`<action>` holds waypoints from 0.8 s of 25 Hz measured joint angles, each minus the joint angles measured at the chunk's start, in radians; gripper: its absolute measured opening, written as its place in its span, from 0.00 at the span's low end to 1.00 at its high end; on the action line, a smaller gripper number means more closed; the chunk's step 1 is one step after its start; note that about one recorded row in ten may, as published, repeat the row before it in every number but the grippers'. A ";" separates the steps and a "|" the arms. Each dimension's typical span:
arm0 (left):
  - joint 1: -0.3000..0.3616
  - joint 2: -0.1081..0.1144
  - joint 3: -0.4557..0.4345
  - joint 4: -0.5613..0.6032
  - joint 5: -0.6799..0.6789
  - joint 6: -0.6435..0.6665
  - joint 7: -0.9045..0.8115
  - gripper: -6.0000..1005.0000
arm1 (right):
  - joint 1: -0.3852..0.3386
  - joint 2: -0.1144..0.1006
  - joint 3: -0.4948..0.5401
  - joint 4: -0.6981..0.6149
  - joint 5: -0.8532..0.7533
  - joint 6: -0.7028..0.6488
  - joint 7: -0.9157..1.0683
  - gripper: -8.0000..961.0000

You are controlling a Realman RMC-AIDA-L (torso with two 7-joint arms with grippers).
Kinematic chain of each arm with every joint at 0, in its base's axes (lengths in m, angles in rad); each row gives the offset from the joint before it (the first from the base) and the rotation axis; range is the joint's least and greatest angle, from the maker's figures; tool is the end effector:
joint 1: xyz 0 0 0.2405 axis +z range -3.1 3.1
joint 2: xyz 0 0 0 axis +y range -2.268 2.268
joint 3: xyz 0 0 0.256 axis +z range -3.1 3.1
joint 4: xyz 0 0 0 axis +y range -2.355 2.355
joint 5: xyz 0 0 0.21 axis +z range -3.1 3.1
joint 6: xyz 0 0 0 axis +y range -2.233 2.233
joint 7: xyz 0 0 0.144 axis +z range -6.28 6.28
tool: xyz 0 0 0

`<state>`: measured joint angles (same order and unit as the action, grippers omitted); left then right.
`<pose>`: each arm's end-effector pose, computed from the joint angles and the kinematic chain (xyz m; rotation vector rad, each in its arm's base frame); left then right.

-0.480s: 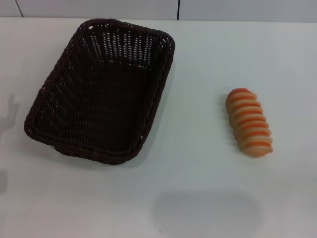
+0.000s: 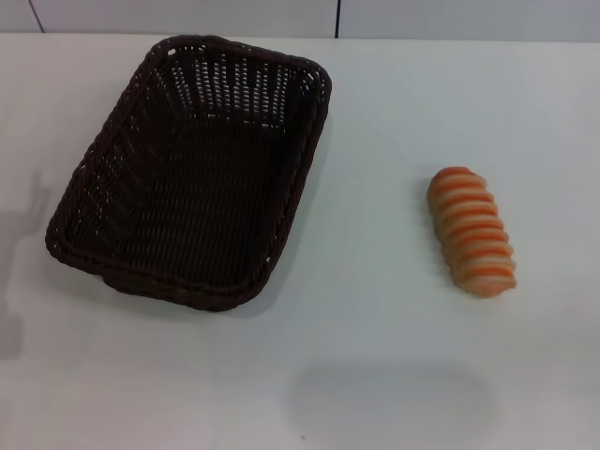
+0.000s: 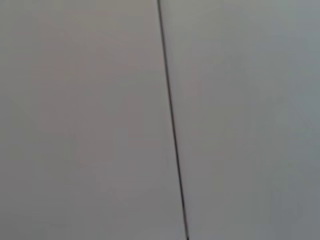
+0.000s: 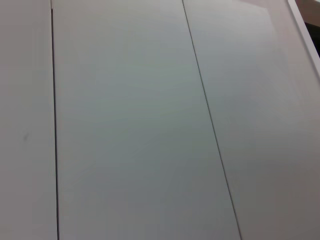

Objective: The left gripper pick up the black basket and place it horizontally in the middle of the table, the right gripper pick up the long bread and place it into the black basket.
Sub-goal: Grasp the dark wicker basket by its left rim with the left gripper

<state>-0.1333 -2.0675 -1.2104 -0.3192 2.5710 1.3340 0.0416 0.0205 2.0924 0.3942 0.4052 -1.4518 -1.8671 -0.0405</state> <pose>-0.3676 0.2540 0.0296 -1.3555 -0.3877 -0.5817 0.3609 0.1534 0.0374 -0.8402 0.4322 0.7117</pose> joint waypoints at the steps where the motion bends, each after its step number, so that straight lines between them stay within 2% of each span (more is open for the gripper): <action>1: -0.007 0.002 0.001 -0.005 0.001 -0.003 0.003 0.77 | 0.001 0.000 0.000 0.000 0.000 0.002 0.000 0.88; 6: -0.035 0.018 -0.004 -0.050 0.030 -0.032 0.028 0.77 | 0.006 0.000 0.000 0.000 -0.002 0.008 0.004 0.88; 7: -0.037 0.025 -0.009 -0.115 0.045 -0.091 0.088 0.77 | 0.008 0.000 -0.001 0.000 -0.002 0.008 0.005 0.88; 8: -0.037 0.025 -0.009 -0.115 0.045 -0.091 0.088 0.77 | 0.008 0.000 -0.001 0.000 -0.002 0.008 0.005 0.88; 9: -0.011 0.046 -0.012 -0.256 0.071 -0.224 0.146 0.77 | 0.009 0.000 -0.008 0.003 -0.002 0.004 0.006 0.88; 10: -0.011 0.046 -0.012 -0.256 0.071 -0.224 0.146 0.77 | 0.009 0.000 -0.008 0.003 -0.002 0.004 0.006 0.88; 11: 0.004 0.058 -0.014 -0.324 0.089 -0.295 0.155 0.77 | 0.009 -0.001 -0.011 0.007 -0.002 0.002 0.006 0.88; 12: 0.047 0.095 -0.028 -0.550 0.146 -0.537 0.164 0.77 | 0.009 -0.002 -0.014 0.010 0.001 0.000 0.006 0.88; 13: 0.047 0.095 -0.028 -0.550 0.146 -0.537 0.164 0.77 | 0.009 -0.002 -0.014 0.010 0.001 0.000 0.006 0.88; 15: 0.072 0.110 -0.056 -0.725 0.198 -0.739 0.166 0.77 | 0.009 -0.002 -0.014 0.010 0.001 0.001 0.007 0.88; 18: 0.100 0.110 -0.091 -0.898 0.272 -0.928 0.166 0.77 | 0.014 -0.002 -0.020 0.012 0.000 0.009 0.007 0.88; 19: 0.118 0.110 -0.106 -1.033 0.304 -1.057 0.161 0.77 | 0.016 -0.002 -0.025 0.011 0.001 0.010 0.007 0.88; 20: 0.122 0.112 -0.109 -1.079 0.309 -1.108 0.158 0.77 | 0.016 -0.002 -0.026 0.011 0.001 0.010 0.007 0.88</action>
<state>-0.0111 -1.9553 -1.3190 -1.3986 2.8800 0.2260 0.1998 0.0365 2.0904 0.3685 0.4161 -1.4504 -1.8568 -0.0338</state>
